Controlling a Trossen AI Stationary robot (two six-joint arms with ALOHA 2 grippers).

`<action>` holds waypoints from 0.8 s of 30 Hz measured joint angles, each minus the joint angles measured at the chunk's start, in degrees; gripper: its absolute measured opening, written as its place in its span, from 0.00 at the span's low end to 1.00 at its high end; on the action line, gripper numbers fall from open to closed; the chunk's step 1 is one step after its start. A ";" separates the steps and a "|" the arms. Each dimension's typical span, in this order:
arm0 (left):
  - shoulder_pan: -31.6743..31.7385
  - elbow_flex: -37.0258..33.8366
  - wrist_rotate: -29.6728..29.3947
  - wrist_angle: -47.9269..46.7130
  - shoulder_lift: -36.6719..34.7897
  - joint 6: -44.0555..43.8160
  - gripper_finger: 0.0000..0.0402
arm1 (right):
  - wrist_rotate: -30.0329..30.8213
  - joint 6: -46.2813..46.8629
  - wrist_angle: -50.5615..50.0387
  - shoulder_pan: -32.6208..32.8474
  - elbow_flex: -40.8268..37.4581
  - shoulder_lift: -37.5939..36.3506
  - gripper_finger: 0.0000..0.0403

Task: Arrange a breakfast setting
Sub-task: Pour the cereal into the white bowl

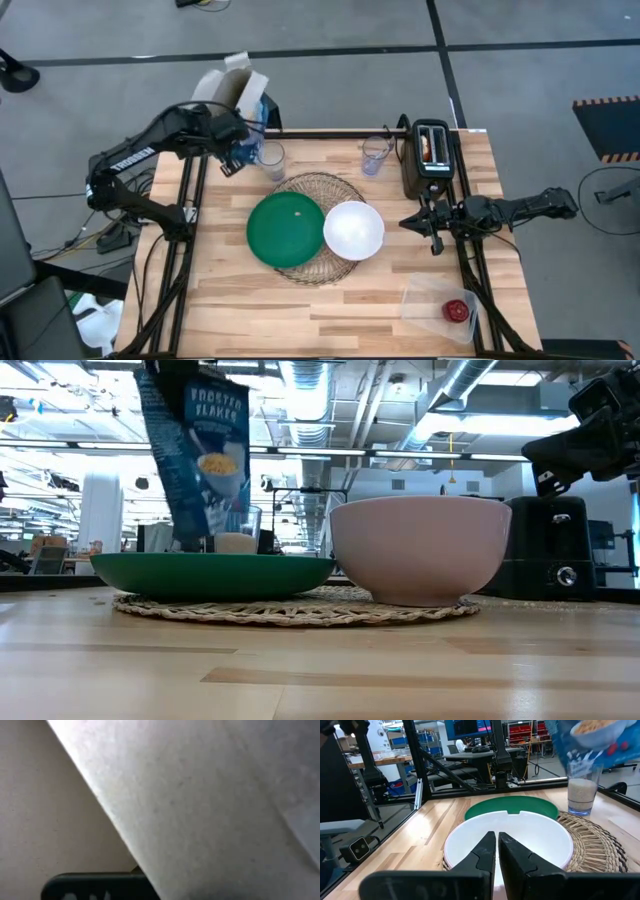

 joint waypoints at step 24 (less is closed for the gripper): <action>-4.59 12.79 -7.80 0.39 -0.07 5.49 0.00 | 0.00 -5.88 -0.01 -0.01 0.00 -0.01 0.13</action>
